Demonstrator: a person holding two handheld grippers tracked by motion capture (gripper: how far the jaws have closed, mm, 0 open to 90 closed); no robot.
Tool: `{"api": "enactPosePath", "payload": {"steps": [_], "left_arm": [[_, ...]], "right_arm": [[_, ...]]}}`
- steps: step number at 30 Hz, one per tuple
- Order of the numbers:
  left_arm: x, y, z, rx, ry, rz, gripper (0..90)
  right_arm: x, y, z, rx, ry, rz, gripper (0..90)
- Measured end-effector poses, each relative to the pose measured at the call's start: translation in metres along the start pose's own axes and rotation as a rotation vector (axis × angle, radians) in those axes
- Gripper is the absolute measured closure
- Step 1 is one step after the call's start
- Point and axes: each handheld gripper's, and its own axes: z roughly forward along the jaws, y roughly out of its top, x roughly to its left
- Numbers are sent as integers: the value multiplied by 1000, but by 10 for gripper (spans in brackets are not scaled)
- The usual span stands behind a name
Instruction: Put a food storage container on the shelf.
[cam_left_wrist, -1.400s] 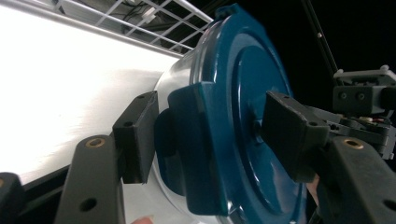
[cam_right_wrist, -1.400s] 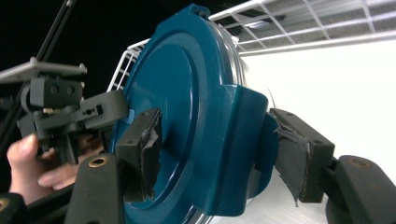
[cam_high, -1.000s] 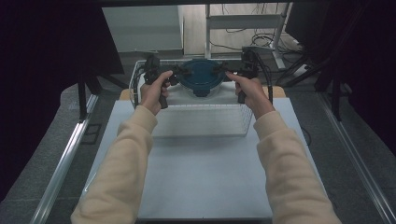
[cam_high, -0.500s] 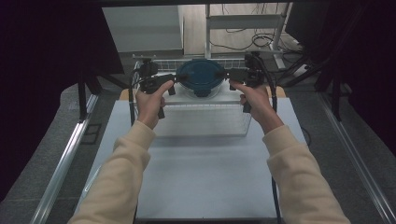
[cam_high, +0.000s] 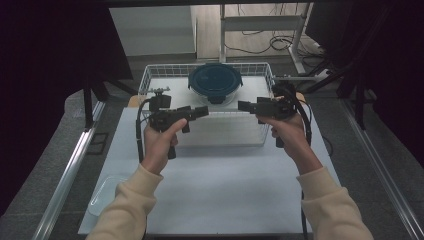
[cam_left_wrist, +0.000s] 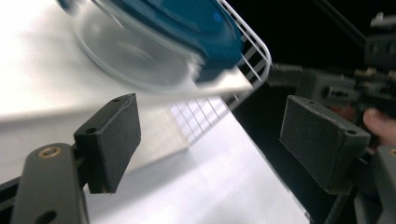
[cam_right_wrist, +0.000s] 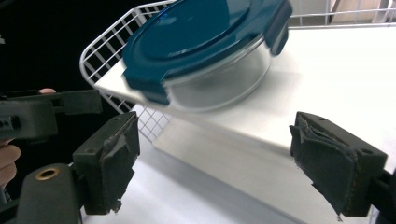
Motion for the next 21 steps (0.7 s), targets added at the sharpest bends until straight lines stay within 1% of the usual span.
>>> {"api": "enactPosePath", "payload": {"steps": [1,2,3,4,5,7,8,9,10,11,12,13,14,15,16,17,18,19,20,21], "left_arm": [[-3,-6,0,19,-1,21,201],[-3,-6,0,19,-1,21,201],[-7,-12,0,31,-12,31,201],[-13,-25,1,55,-41,53,211],[-16,-32,1,70,-48,64,211],[-20,-44,1,94,-37,102,216],[-20,-44,1,94,-37,102,219],[-22,-56,-1,107,-28,122,225],[-22,-56,-1,107,-28,122,229],[-21,-67,-3,128,-30,133,230],[-21,-67,-3,128,-30,133,235],[-20,-74,-5,137,-33,133,235],[-19,-84,-8,145,-38,130,237],[-19,-89,-11,148,-33,132,238],[-19,-89,-11,148,-33,132,240],[-17,-99,-17,154,-18,139,242],[-17,-99,-17,154,-18,139,242],[-15,-108,-23,165,-4,151,243],[-15,-108,-23,165,-4,151,242],[-13,-118,-29,172,15,152,243]], "right_arm": [[3,-4,-3,0,5,-14,162],[3,-4,-3,0,5,-14,162],[6,-9,-5,4,11,-37,162],[12,-20,-9,14,17,-77,162],[14,-26,-9,19,22,-94,162],[18,-39,-11,26,36,-108,162],[18,-39,-11,26,36,-108,162],[21,-52,-12,37,49,-120,164],[22,-59,-12,42,49,-128,164],[22,-66,-12,42,45,-134,167],[22,-66,-12,42,45,-134,167],[22,-73,-13,46,42,-140,176],[21,-86,-15,58,46,-144,205],[20,-92,-16,53,46,-134,215],[20,-92,-16,53,46,-134,215],[19,-106,-19,59,62,-109,218],[19,-106,-19,59,62,-109,218],[17,-121,-21,67,58,-98,220],[16,-127,-22,74,57,-94,221],[15,-132,-23,82,56,-93,221]]}}
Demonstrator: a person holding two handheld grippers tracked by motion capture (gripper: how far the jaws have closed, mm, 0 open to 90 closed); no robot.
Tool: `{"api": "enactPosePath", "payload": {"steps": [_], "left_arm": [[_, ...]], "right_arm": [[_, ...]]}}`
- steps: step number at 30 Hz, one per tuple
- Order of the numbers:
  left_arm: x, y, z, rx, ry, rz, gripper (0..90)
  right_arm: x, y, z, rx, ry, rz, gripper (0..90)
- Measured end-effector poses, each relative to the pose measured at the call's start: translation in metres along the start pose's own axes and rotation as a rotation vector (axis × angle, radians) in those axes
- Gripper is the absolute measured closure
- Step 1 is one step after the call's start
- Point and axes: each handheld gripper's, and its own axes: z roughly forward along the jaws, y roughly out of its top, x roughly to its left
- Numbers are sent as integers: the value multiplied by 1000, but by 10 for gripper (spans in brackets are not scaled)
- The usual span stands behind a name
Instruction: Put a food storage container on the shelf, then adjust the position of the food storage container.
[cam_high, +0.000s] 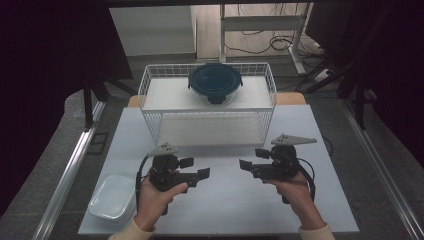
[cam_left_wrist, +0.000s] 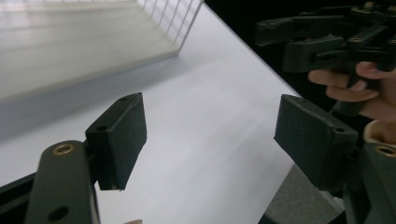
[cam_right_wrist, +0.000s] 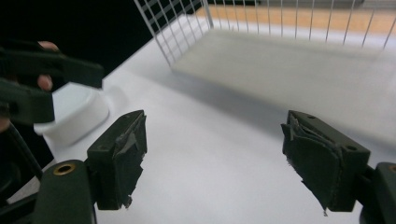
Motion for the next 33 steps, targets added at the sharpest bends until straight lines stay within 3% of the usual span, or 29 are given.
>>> {"api": "enactPosePath", "payload": {"steps": [5,7,15,18,24,33], "left_arm": [[2,-17,-9,24,13,14,241],[3,-27,-16,20,36,22,240],[15,-48,-16,55,52,-2,239],[19,-51,-14,64,62,2,239],[26,-55,-12,76,87,-18,241],[23,-54,-22,50,95,-16,237]], "right_arm": [[1,-15,-6,10,-39,6,223],[1,-25,-7,25,-63,-20,226],[-3,-46,-3,57,-70,-28,231],[-8,-52,-3,73,-99,-41,232],[-18,-58,-5,87,-110,-23,242],[-25,-58,-8,82,-124,-15,249]]}}
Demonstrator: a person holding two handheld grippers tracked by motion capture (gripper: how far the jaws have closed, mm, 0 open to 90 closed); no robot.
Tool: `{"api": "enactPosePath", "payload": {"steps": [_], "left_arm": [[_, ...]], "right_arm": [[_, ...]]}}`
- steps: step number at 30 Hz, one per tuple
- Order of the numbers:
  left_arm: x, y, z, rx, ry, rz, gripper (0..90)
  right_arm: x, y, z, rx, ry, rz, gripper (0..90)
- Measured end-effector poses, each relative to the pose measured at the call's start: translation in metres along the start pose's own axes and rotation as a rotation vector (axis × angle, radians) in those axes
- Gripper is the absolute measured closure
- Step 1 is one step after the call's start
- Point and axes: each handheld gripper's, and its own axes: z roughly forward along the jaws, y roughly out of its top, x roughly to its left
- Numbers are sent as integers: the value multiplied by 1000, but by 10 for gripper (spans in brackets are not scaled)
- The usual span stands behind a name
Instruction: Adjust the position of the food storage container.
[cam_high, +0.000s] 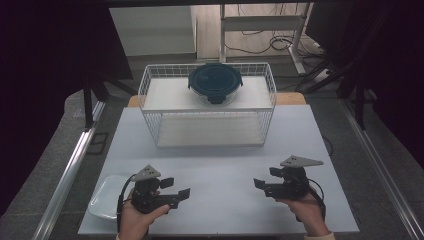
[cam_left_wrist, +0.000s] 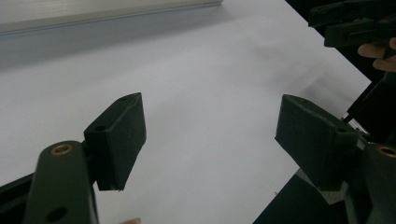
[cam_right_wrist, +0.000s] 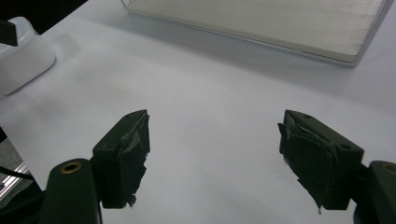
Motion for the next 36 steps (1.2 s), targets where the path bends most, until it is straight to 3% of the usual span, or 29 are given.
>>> {"api": "enactPosePath", "payload": {"steps": [9,15,19,23,28,30,32,36], "left_arm": [[0,1,-21,-20,17,14,260],[16,-2,-58,-81,63,-42,284],[23,-6,-75,-109,83,-57,307],[38,-11,-100,-134,130,-77,347],[51,-16,-116,-124,181,-90,397],[62,-23,-130,-147,230,-111,418],[69,-28,-137,-137,266,-126,442],[80,-38,-144,-125,300,-152,495]], "right_arm": [[-1,1,-1,3,-2,6,260],[2,0,1,21,-12,-12,259],[1,-1,2,26,-21,-16,259],[2,-1,3,31,-25,-17,259],[3,-2,4,38,-30,-20,259],[3,-2,3,36,-31,-16,259],[3,-2,3,38,-34,-12,259],[3,-3,5,48,-35,-10,259]]}}
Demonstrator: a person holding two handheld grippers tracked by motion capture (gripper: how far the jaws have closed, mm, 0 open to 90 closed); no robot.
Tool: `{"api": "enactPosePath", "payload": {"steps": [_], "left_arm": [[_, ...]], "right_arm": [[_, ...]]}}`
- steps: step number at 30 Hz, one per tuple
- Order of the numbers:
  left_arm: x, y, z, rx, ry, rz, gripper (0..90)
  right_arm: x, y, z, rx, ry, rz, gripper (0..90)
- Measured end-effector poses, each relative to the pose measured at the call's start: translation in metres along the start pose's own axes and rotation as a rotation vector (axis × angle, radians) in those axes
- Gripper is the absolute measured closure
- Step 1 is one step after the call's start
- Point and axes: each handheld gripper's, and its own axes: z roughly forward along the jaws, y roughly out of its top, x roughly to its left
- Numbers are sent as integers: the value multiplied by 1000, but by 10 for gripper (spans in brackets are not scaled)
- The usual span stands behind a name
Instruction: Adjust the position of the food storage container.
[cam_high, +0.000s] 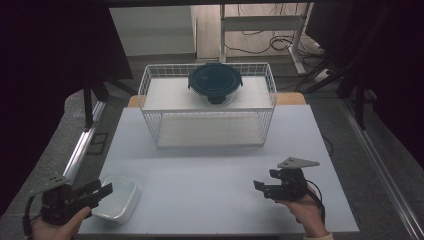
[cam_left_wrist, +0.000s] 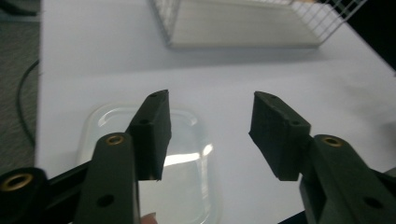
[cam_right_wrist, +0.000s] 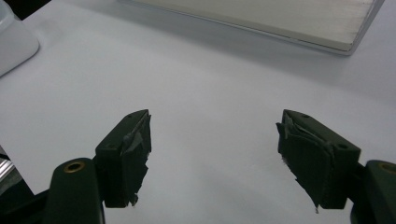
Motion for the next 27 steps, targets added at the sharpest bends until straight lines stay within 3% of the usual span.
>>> {"api": "enactPosePath", "payload": {"steps": [6,10,14,18,22,25,27], "left_arm": [[34,-14,-7,28,63,-68,675],[47,-23,-10,40,67,-106,839],[64,-43,-5,105,143,-142,877],[71,-57,0,156,167,-163,897],[73,-70,11,197,154,-179,898],[72,-72,16,202,139,-182,898],[73,-71,18,186,114,-205,899]], "right_arm": [[1,0,2,7,-9,-4,258],[0,-1,2,13,-12,-7,256],[0,-2,5,24,-20,-7,252],[1,-3,6,29,-22,-9,247],[2,-4,11,45,-25,-11,240],[3,-4,11,45,-25,-16,239],[2,-3,8,34,-29,-10,239]]}}
